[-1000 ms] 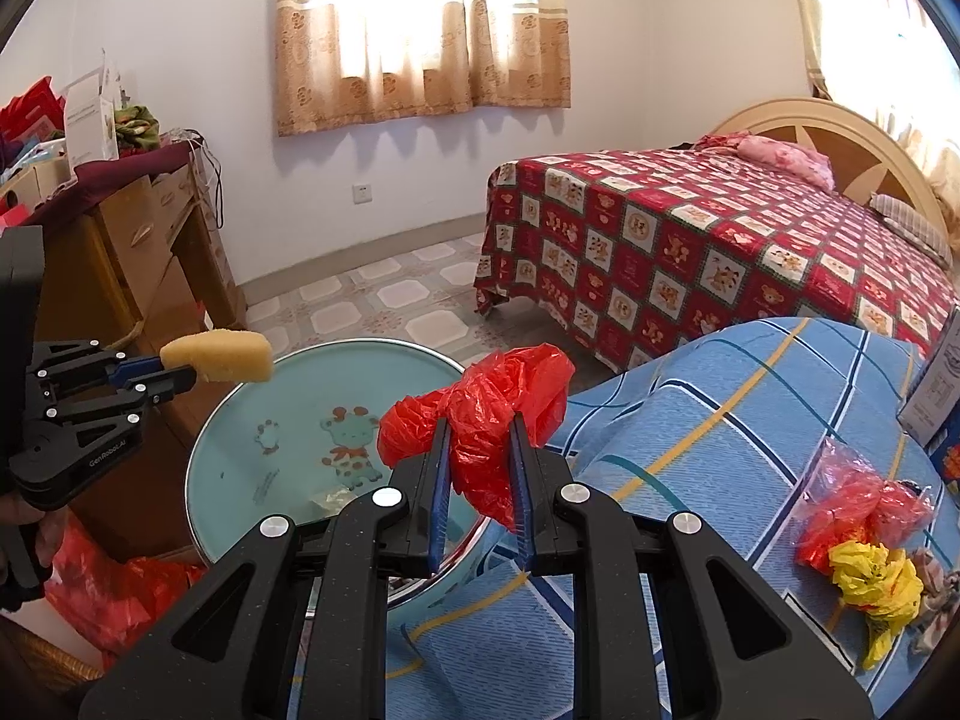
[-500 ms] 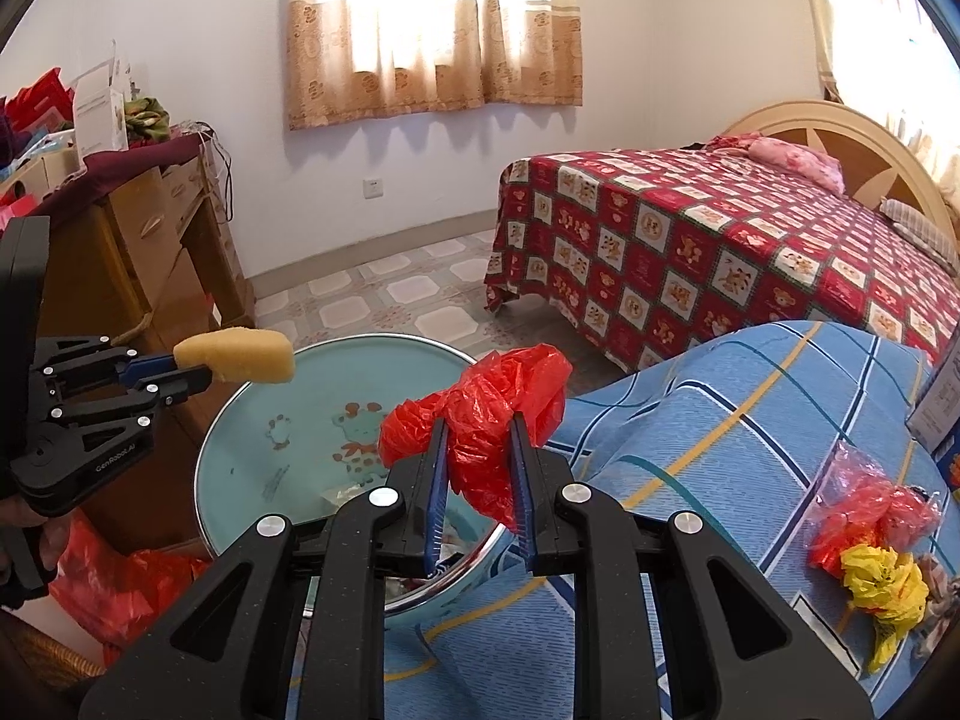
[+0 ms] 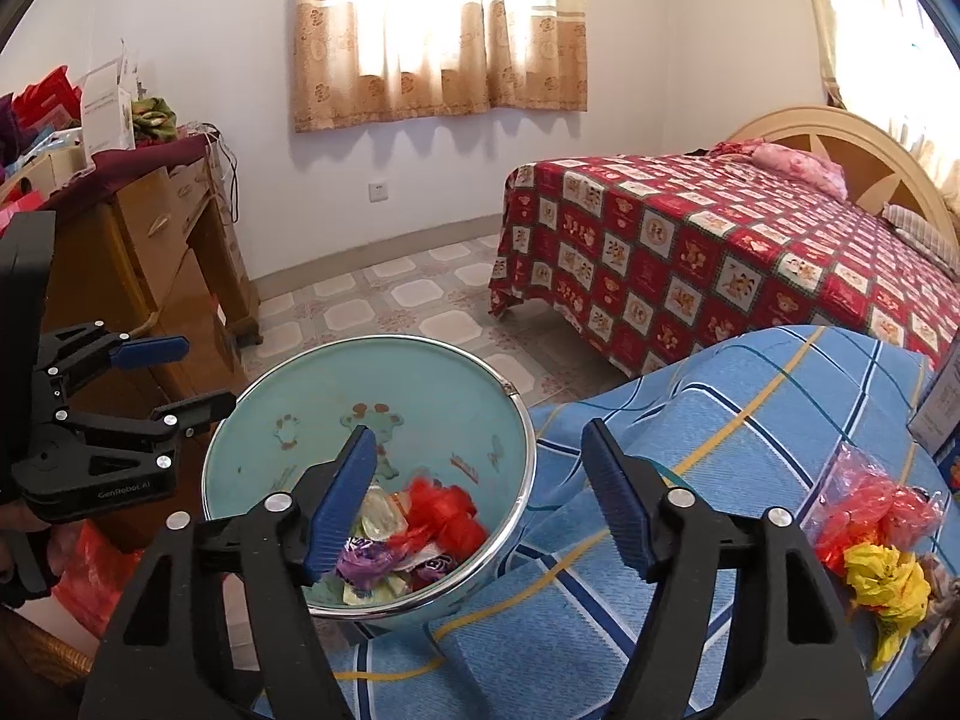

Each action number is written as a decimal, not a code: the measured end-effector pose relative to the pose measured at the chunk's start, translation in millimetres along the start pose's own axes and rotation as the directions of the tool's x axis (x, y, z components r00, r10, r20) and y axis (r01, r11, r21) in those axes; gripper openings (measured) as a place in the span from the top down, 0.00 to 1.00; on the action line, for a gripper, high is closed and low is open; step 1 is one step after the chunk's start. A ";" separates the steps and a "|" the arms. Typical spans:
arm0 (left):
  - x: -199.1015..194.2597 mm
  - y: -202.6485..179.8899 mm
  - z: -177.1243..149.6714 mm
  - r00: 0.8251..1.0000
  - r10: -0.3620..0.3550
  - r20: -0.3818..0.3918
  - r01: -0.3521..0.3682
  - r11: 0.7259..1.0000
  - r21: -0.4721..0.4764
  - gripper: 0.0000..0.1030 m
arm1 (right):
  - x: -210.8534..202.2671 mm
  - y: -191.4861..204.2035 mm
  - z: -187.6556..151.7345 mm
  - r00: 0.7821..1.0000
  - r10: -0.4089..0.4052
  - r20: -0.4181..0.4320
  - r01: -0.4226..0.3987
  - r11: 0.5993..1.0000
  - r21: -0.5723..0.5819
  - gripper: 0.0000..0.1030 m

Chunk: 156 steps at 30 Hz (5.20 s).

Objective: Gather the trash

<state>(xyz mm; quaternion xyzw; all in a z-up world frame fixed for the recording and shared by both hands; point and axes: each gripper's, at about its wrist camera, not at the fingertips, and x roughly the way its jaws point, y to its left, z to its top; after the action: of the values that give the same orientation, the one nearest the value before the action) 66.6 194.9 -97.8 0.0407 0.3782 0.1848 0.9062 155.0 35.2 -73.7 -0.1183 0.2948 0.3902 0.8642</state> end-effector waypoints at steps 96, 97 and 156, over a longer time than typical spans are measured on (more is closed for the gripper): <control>8.1 -243.4 78.2 0.956 -0.290 0.040 0.272 0.931 0.243 0.09 | -132.5 -285.4 -125.8 0.904 -0.344 -0.253 0.423 0.796 0.432 0.84; 5.1 -246.7 78.3 0.952 -0.304 0.046 0.284 0.927 0.246 0.09 | -140.6 -283.0 -128.4 0.905 -0.349 -0.242 0.423 0.795 0.434 0.88; -15.8 -288.6 80.4 0.878 -0.478 0.020 0.463 0.859 0.218 0.43 | -214.1 -254.0 -204.0 0.890 -0.404 -0.209 0.451 0.726 0.519 0.90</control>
<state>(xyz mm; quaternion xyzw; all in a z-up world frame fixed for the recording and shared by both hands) 200.5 -73.5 -91.7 0.0479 0.3605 -0.0841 0.9277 147.2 -352.5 -114.2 0.0571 0.3946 0.0727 0.9142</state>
